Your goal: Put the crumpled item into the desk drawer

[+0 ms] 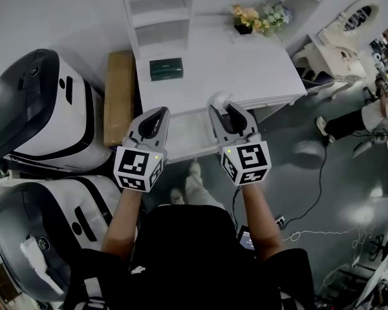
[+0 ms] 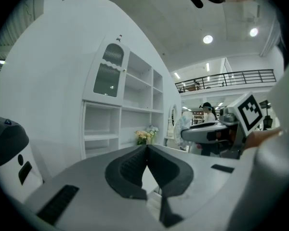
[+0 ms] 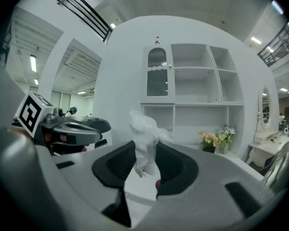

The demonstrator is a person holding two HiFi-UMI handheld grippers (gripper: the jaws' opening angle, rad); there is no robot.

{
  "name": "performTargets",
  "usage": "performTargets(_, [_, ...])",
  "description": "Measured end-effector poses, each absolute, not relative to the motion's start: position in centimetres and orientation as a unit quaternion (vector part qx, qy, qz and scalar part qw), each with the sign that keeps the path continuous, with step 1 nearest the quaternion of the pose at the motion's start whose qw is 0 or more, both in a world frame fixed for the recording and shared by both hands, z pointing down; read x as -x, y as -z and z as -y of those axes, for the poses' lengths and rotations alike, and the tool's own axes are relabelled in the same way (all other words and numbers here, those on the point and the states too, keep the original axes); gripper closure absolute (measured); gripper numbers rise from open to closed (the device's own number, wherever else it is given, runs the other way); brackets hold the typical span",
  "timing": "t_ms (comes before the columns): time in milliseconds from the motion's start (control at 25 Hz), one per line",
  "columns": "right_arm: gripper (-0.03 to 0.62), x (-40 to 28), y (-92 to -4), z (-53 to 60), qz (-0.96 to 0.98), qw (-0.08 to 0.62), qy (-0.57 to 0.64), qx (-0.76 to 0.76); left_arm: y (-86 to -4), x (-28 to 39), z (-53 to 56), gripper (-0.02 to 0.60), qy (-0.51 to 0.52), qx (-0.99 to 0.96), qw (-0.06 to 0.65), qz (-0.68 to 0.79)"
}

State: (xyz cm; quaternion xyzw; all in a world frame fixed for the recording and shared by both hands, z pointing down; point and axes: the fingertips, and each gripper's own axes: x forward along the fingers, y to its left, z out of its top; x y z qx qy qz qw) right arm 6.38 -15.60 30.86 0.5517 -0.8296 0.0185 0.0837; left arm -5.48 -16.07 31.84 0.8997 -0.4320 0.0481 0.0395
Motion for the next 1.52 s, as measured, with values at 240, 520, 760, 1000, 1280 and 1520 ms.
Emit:
performTargets(240, [0.473, -6.8, -32.2, 18.7, 0.834, 0.097, -0.031, -0.542, -33.0, 4.9, 19.1, 0.575, -0.052, -0.896, 0.055, 0.437])
performTargets(520, [0.473, -7.0, -34.3, 22.0, 0.841, 0.117, -0.047, -0.526, -35.6, 4.4, 22.2, 0.575, -0.063, -0.888, 0.082, 0.448])
performTargets(760, [0.473, -7.1, -36.7, 24.5, 0.848, 0.137, -0.063, -0.508, -37.5, 4.2, 24.3, 0.575, -0.075, -0.880, 0.100, 0.459])
performTargets(1000, [0.473, -7.2, -38.9, 26.3, 0.854, 0.154, -0.077, -0.491, -39.9, 4.0, 26.0, 0.575, -0.089, -0.871, 0.118, 0.468])
performTargets(1280, [0.473, -7.7, -42.9, 27.7, 0.853, 0.198, -0.087, -0.475, -42.5, 3.1, 27.2, 0.575, -0.103, -0.867, 0.139, 0.467])
performTargets(1520, [0.473, -7.8, -47.7, 27.7, 0.855, 0.254, -0.107, -0.440, -45.0, 2.5, 28.0, 0.575, -0.115, -0.862, 0.162, 0.467])
